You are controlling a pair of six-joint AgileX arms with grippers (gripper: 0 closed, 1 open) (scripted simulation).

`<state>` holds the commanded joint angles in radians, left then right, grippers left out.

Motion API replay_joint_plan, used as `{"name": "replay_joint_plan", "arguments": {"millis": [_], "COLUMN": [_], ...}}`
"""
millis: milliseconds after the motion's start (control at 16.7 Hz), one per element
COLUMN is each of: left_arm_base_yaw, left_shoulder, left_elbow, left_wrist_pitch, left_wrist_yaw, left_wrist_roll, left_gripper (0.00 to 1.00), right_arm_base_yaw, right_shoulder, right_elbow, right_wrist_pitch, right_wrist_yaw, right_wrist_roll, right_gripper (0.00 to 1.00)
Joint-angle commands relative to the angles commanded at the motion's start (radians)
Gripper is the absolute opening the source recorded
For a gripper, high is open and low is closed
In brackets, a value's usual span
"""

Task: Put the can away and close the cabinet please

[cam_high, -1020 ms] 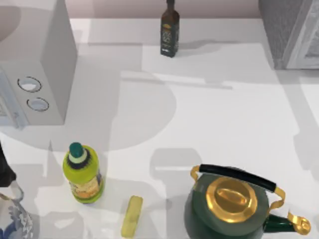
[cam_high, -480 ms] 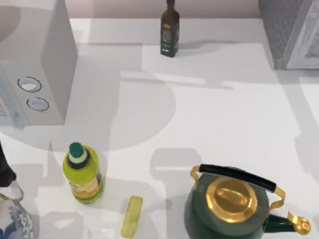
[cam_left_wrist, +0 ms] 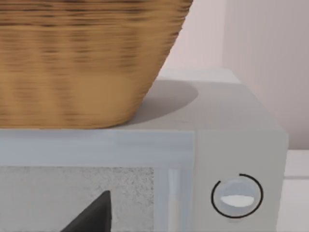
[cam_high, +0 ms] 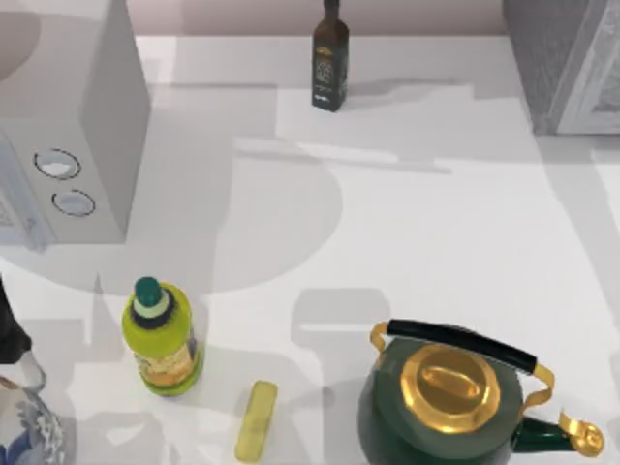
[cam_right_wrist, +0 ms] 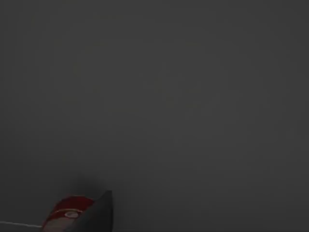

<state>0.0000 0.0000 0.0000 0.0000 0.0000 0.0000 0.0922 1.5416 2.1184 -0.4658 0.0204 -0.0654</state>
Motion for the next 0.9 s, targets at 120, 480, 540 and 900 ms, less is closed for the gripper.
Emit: {"name": "replay_joint_plan", "arguments": {"millis": [120, 480, 540, 900], "left_arm_base_yaw": [0.0, 0.0, 0.0, 0.0], "left_shoulder": [0.0, 0.0, 0.0, 0.0], "left_elbow": [0.0, 0.0, 0.0, 0.0], "left_wrist_pitch": [0.0, 0.0, 0.0, 0.0], "left_wrist_yaw": [0.0, 0.0, 0.0, 0.0], "left_wrist_roll": [0.0, 0.0, 0.0, 0.0], "left_gripper": [1.0, 1.0, 1.0, 1.0], "right_arm_base_yaw": [-0.009, -0.041, -0.046, -0.077], "right_shoulder": [-0.191, -0.756, -0.838, -1.263], "right_elbow": [-0.222, -0.95, -1.073, -1.749], "right_wrist_pitch": [0.08, 0.281, 0.306, 0.405], "right_wrist_yaw": [-0.023, -0.059, -0.059, -0.042], "right_wrist_roll": [-0.007, -0.01, -0.008, 0.013], "right_gripper": [1.0, 1.0, 1.0, 1.0]}}
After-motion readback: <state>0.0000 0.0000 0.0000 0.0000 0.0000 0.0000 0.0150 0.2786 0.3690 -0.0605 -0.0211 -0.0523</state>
